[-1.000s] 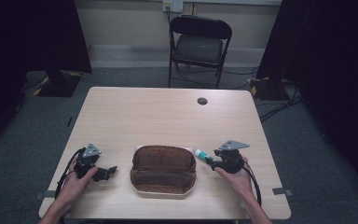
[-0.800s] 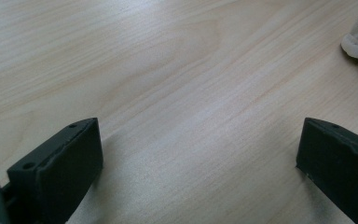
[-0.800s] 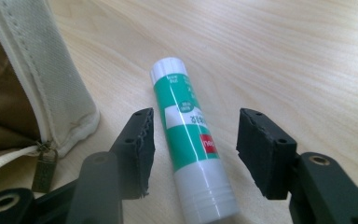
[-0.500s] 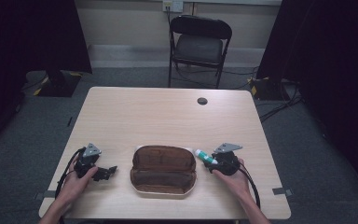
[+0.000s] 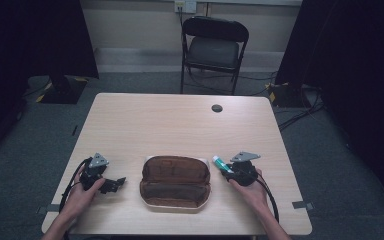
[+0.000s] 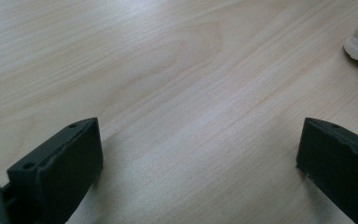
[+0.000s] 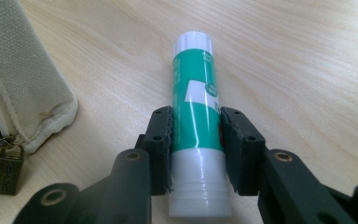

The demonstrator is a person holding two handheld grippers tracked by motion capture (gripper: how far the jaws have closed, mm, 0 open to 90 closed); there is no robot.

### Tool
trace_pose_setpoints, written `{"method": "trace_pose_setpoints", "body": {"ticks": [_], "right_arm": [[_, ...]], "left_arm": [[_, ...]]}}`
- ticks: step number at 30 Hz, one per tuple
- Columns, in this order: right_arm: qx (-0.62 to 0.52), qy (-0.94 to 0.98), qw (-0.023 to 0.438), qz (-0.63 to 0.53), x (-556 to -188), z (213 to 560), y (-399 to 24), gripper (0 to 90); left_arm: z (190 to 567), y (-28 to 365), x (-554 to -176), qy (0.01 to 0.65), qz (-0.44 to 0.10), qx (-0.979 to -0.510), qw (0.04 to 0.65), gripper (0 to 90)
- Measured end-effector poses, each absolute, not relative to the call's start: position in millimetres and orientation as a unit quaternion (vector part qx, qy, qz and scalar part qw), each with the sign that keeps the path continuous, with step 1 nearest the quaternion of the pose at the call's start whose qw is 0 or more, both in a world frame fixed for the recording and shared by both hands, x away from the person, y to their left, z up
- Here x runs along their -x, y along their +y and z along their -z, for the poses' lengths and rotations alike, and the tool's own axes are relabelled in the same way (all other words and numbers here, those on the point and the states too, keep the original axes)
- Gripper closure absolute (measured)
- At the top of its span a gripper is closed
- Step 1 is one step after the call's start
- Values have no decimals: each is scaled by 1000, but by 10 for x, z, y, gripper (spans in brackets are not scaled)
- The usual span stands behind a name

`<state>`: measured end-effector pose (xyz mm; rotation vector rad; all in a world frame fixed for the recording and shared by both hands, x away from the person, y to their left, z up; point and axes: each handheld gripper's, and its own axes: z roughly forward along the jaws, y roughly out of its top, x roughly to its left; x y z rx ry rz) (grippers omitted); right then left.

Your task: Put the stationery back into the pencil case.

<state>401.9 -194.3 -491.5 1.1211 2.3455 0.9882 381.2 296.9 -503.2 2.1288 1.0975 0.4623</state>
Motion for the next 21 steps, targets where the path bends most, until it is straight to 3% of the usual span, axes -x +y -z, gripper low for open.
{"method": "trace_pose_setpoints", "body": {"ticks": [21], "right_arm": [[-417,794,166,-409,-3971,4612,-2044,658]], "left_arm": [[5032,2979,-3776,423,-178,-819,343,2]]}}
